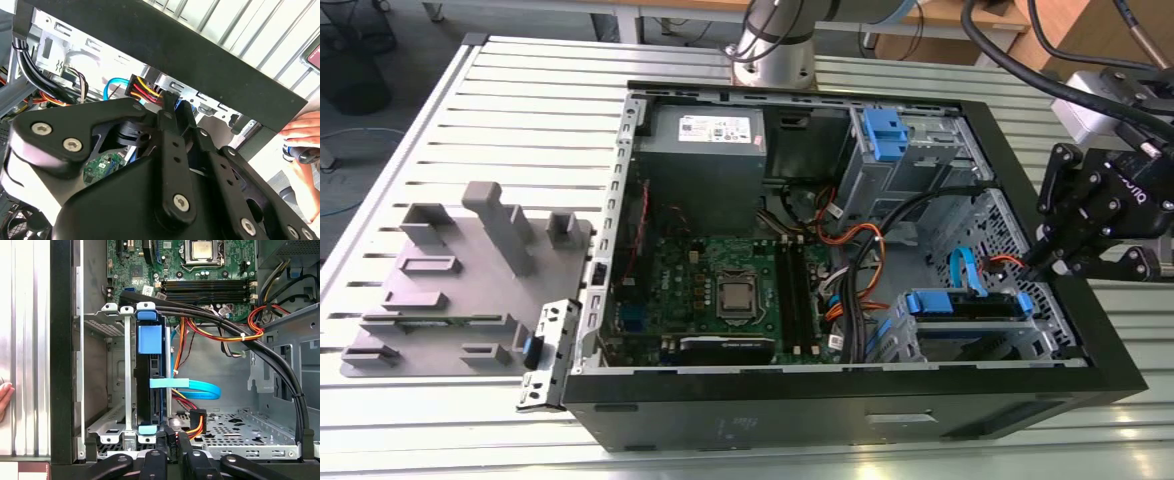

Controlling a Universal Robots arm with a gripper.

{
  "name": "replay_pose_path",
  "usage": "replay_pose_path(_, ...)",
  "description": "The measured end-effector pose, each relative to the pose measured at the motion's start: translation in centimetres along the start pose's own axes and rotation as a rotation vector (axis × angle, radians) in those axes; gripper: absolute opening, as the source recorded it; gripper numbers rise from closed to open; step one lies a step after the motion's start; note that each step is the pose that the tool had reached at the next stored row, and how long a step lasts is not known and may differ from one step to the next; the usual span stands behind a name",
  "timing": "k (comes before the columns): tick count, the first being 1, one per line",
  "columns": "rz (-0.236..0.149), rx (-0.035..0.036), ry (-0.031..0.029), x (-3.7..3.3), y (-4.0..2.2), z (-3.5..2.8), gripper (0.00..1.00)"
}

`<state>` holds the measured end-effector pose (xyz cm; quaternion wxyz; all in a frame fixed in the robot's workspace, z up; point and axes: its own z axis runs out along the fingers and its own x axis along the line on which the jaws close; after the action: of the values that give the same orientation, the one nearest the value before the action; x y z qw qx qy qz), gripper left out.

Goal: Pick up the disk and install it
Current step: 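Insert the second disk wire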

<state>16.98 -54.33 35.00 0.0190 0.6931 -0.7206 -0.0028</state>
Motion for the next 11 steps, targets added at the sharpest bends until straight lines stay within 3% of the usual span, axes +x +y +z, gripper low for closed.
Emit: replay_pose_path(11, 0.0, 0.0, 0.0008, 0.0, 0.0, 0.0, 0.2)
